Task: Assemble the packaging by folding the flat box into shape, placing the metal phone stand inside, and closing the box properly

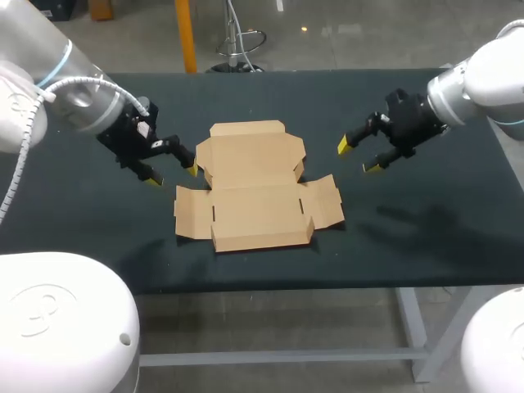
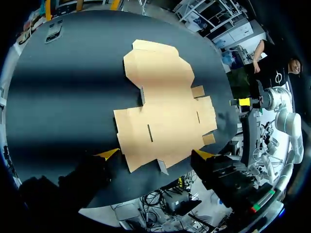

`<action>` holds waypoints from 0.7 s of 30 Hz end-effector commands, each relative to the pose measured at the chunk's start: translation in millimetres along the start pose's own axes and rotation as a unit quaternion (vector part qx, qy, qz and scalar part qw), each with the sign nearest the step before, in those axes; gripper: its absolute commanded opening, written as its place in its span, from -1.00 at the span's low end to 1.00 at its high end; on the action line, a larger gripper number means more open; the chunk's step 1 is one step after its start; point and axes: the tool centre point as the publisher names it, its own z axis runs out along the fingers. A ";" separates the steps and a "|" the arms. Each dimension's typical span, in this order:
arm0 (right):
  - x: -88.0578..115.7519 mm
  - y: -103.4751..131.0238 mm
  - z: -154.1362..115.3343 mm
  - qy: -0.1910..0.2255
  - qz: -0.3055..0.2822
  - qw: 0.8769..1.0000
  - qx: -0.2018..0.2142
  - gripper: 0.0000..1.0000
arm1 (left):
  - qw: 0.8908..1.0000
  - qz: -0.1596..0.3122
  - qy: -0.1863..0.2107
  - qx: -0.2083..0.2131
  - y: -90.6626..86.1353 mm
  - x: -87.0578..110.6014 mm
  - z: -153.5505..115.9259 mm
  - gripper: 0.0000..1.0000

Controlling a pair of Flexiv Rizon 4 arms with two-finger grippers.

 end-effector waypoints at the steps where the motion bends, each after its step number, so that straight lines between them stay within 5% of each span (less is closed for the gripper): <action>1: -5.0 13.6 9.2 0.022 -0.010 1.000 0.020 1.00 | 1.000 0.007 0.022 0.003 -8.1 -2.1 -2.5 1.00; 21: -9.7 76.6 70.6 0.107 0.009 0.994 0.024 1.00 | 0.997 0.038 0.068 0.008 -54.9 -7.1 -20.3 1.00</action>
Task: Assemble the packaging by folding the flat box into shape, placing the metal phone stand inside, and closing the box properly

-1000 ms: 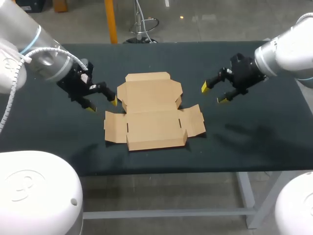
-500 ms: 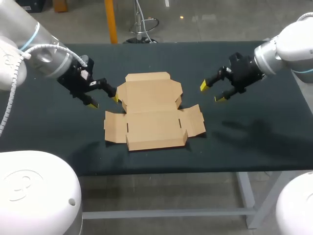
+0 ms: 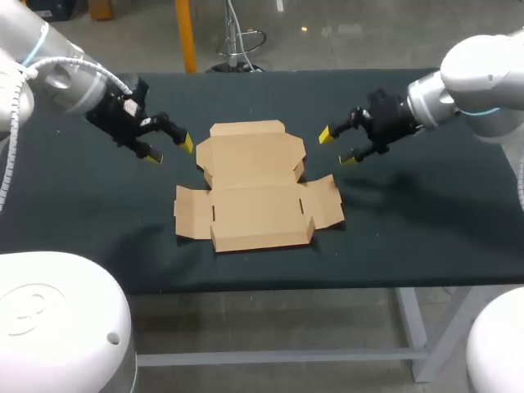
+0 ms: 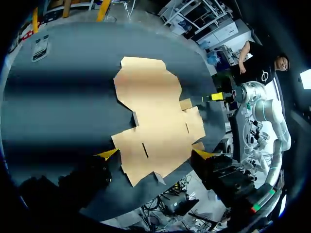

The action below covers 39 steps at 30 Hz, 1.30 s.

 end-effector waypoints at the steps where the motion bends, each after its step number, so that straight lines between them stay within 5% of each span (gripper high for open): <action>1: -7.4 14.8 15.8 0.035 0.004 0.999 0.035 1.00 | 1.000 -0.001 0.005 -0.007 -10.3 -5.8 -1.3 1.00; 6: -11.3 25.9 31.1 0.044 0.018 0.998 0.033 0.97 | 1.000 -0.001 0.008 -0.008 -17.1 -8.7 -2.7 1.00; 16: -17.0 40.6 53.1 0.047 0.047 0.998 0.017 0.28 | 1.000 0.002 0.014 -0.006 -20.9 -12.6 -3.8 1.00; 33: -26.0 62.5 74.5 0.042 0.063 0.997 0.002 0.25 | 1.000 0.000 0.008 -0.007 -20.7 -21.2 -5.8 1.00; 39: -28.2 69.4 85.1 0.048 0.067 0.997 0.003 0.04 | 1.000 -0.002 0.009 -0.006 -20.2 -24.1 -5.9 1.00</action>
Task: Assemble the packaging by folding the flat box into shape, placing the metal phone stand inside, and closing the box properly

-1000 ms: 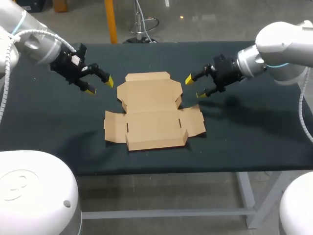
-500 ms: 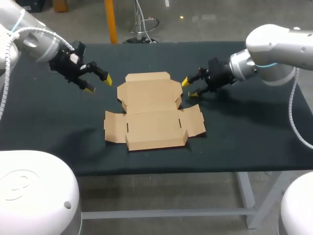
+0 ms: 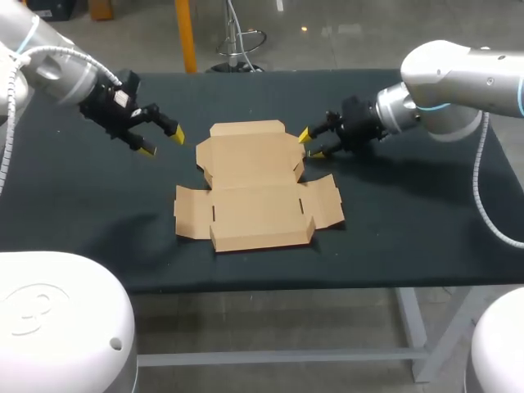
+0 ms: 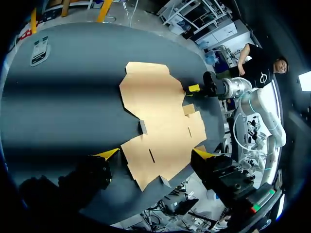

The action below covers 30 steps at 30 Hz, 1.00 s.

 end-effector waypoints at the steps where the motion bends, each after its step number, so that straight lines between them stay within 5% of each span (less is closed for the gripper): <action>1: -6.7 10.3 11.1 0.010 0.001 1.000 0.010 0.00 | 1.000 0.000 0.001 -0.001 -0.4 -2.1 -0.2 1.00; 22: -1.1 15.6 42.1 0.053 -0.032 0.998 -0.004 -0.15 | 1.000 0.002 0.002 -0.006 4.5 -7.7 -3.1 1.00; 28: 6.3 8.5 38.3 0.075 -0.070 0.994 -0.022 -1.00 | 1.000 0.013 0.016 -0.020 6.0 -10.0 1.4 1.00; 30: 10.2 6.7 34.5 0.076 -0.080 0.994 -0.026 -1.00 | 0.999 0.017 0.021 -0.023 5.9 -10.5 3.1 1.00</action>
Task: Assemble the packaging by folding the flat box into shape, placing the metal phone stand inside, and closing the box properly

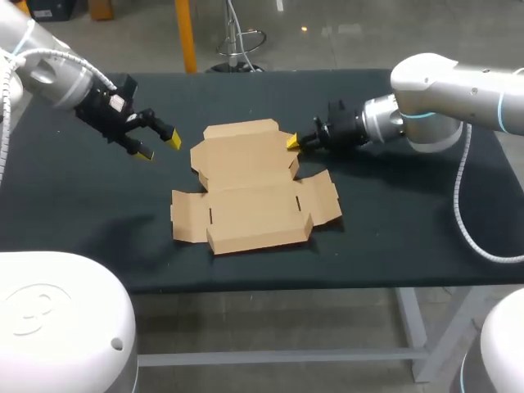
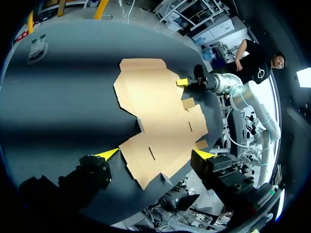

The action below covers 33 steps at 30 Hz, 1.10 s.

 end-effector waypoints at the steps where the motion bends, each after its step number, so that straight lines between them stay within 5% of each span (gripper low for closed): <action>1: 3.6 -5.5 -6.7 0.016 -0.013 1.000 -0.011 -1.00 | 1.000 0.005 0.012 -0.010 -5.1 -5.6 3.5 1.00; 12: 27.3 -10.6 -34.4 0.051 -0.054 0.997 -0.037 -1.00 | 0.998 0.047 0.036 -0.007 -9.3 -3.6 13.7 1.00; 23: 52.9 -15.9 -62.7 0.080 -0.091 0.991 -0.062 -1.00 | 0.989 0.115 0.038 0.084 -15.4 0.7 13.9 1.00; 33: 59.8 -18.8 -69.3 0.087 -0.098 0.989 -0.069 -1.00 | 0.985 0.136 0.050 0.093 -17.5 3.8 14.6 1.00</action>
